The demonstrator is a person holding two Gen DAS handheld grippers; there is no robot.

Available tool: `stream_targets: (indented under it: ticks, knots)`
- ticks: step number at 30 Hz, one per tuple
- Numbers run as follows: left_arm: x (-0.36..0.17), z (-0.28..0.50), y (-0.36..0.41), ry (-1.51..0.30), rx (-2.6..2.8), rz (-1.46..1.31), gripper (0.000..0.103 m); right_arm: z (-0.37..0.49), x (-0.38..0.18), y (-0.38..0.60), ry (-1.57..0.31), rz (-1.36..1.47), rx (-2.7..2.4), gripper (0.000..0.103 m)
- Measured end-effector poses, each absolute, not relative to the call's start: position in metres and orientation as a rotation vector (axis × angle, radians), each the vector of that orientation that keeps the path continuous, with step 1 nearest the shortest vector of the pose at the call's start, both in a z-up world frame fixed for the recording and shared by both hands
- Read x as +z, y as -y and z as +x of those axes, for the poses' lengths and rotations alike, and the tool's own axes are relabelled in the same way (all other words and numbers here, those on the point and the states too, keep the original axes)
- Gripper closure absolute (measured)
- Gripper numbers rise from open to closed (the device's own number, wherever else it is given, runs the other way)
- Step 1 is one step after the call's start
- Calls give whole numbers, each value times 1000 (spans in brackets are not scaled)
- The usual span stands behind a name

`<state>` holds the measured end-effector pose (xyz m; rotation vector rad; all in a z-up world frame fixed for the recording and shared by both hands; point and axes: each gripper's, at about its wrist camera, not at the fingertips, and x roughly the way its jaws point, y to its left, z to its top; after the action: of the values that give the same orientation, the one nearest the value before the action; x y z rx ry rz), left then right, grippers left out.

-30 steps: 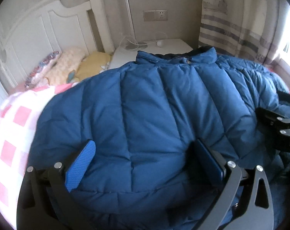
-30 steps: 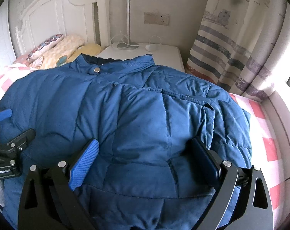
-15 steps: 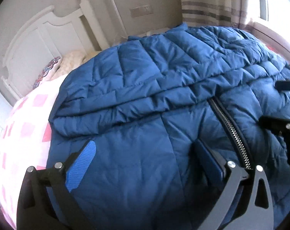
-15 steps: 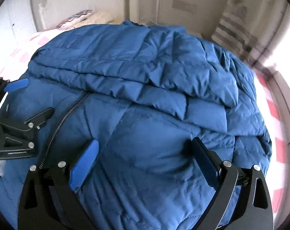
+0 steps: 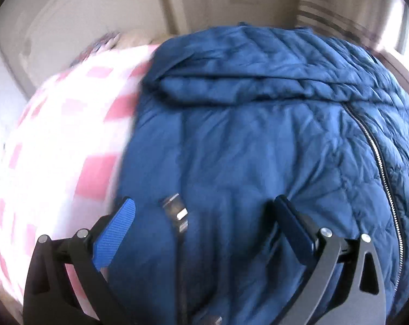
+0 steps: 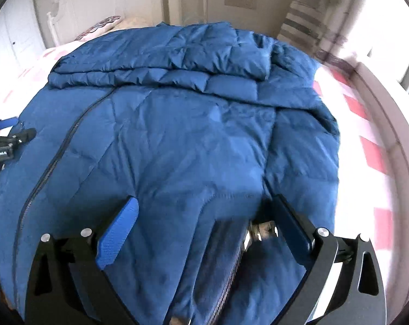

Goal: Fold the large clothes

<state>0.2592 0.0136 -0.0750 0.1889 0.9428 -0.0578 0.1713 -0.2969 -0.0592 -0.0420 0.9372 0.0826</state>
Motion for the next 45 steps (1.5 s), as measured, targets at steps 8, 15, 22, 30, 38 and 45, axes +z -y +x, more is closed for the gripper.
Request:
stream_targets:
  ticks: [8,15,22,30,38,45]
  knots:
    - [-60,165,14,-817,-195,239,2,108,-62,244,-916,-133,280,8]
    - [-77,133,46,-775,-121,450,2,89,-59,238,-902,-149,223,7]
    - [-85,80,56,-755,-206,499,2,41,-77,214,-839,-234,278,6]
    - [-70,63,18,-732,-153,355,2,4,-54,270,-768,-82,186,6]
    - [-73,61,-73,-797,25,229,2,-54,-66,356,-788,149,141,7]
    - [-88,57,-107,-861,-59,88,2,-66,-99,369,-836,290,181,16]
